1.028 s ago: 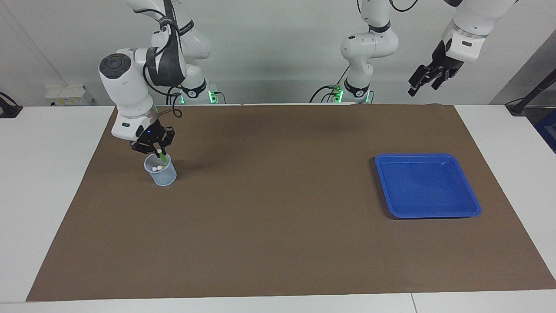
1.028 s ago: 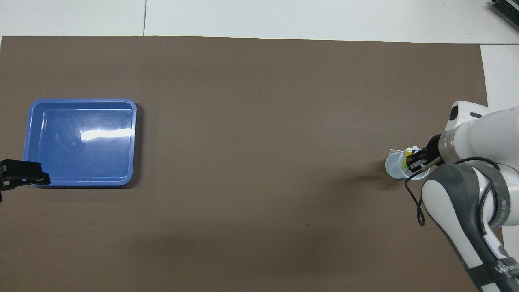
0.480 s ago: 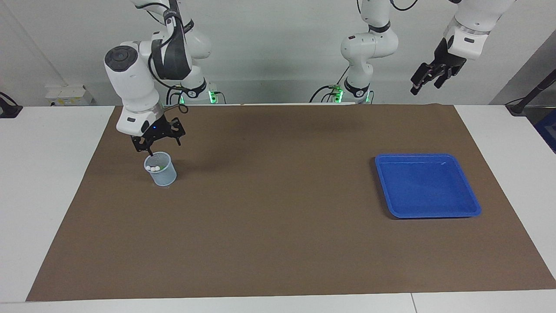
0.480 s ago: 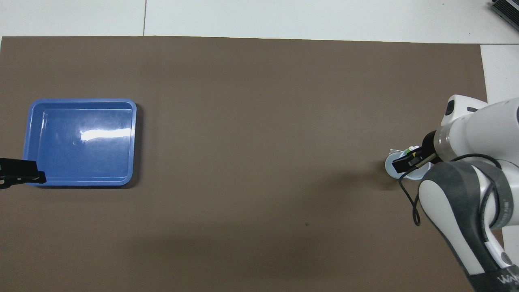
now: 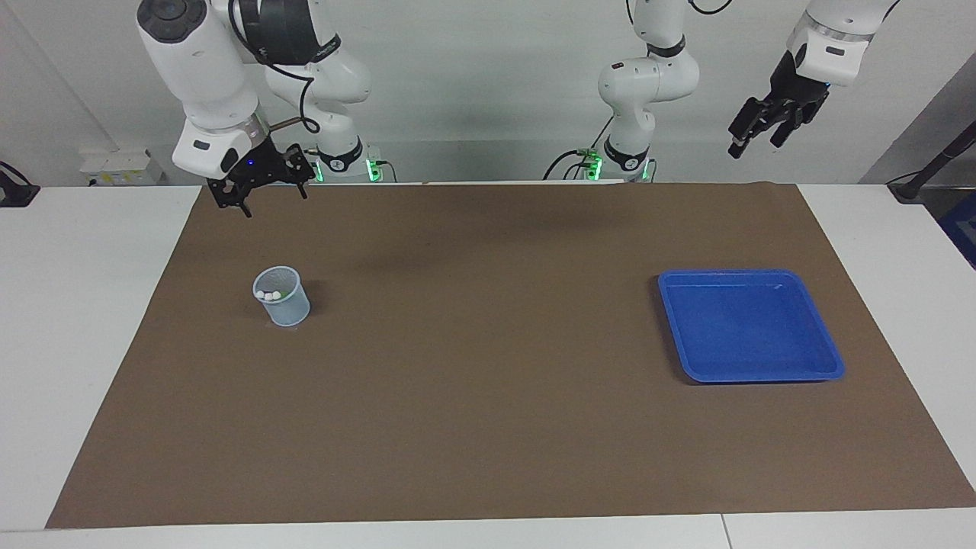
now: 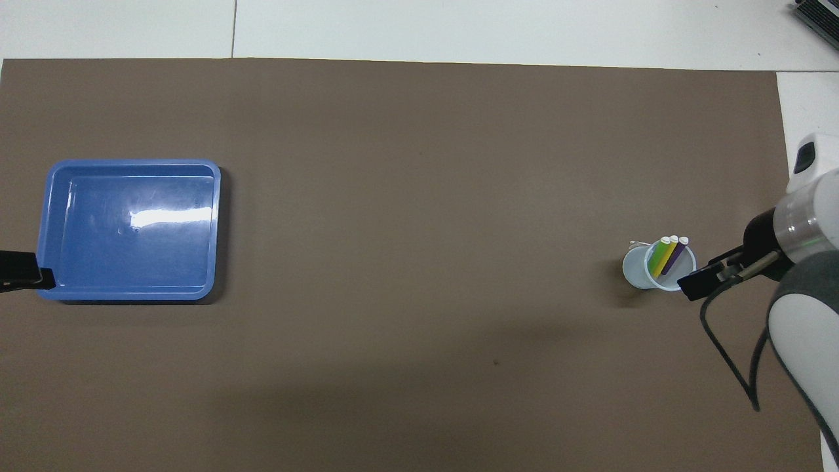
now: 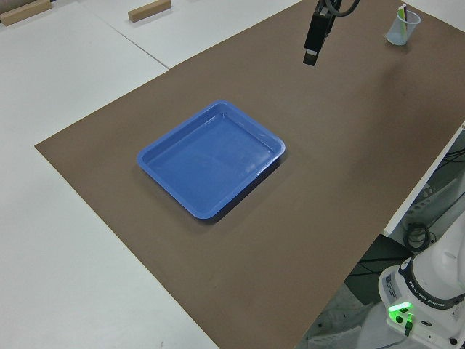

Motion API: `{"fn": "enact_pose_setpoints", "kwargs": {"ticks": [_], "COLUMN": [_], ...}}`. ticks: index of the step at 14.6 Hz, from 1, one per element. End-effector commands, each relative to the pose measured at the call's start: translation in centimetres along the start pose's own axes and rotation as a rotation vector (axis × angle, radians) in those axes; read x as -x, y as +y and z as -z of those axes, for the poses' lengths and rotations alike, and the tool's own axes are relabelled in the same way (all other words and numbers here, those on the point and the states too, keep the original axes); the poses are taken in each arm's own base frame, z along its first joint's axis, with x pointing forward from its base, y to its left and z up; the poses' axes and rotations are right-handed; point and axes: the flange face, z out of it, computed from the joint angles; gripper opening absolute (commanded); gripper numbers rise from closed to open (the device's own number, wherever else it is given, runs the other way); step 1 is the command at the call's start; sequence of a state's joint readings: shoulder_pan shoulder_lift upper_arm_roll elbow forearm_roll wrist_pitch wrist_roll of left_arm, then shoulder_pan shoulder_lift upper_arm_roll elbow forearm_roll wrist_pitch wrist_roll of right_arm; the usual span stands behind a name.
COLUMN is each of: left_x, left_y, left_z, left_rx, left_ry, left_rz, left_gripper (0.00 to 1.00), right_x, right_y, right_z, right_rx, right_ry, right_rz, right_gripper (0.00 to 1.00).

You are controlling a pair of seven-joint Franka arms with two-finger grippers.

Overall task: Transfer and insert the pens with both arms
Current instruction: 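Open the right gripper and withdraw it from the cup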

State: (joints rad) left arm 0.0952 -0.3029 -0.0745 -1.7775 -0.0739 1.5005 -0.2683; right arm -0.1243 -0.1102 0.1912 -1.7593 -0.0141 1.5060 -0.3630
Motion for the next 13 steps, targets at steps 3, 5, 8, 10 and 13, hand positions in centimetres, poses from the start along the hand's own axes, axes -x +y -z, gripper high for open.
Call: {"fn": "enact_pose_setpoints", "kwargs": {"ticks": [3,5,8,10,13], "left_x": [-2.0,-2.7,-3.3,-3.5,-3.5], "left_y": [0.2,0.5,0.6,0.9,1.9], "left_z": [3.0,3.9,3.7,3.9,3.5], "left_rx": [-0.017,-0.016,-0.020,-0.013,-0.010], "left_ry": [-0.036,-0.035,-0.035,-0.008,0.000], "left_rz": [-0.019,-0.022,-0.021,-0.025,-0.045], "left_gripper": [1.00,1.00,1.00,1.00,1.00], "right_x": [1.3,1.5,1.3,0.6,-0.6], "right_y": [-1.0,-1.6,-1.6,-1.1,-0.9], "right_z": [4.8,6.7,8.8,9.3,7.0], "right_rx": [-0.023,-0.017,-0.057,-0.066,-0.055], "right_ry": [0.018,0.051,0.101,0.075,0.087], "right_rz": [-0.052,-0.092,-0.108,-0.116,-0.160], "right_gripper": [1.00,1.00,1.00,1.00,1.00]}}
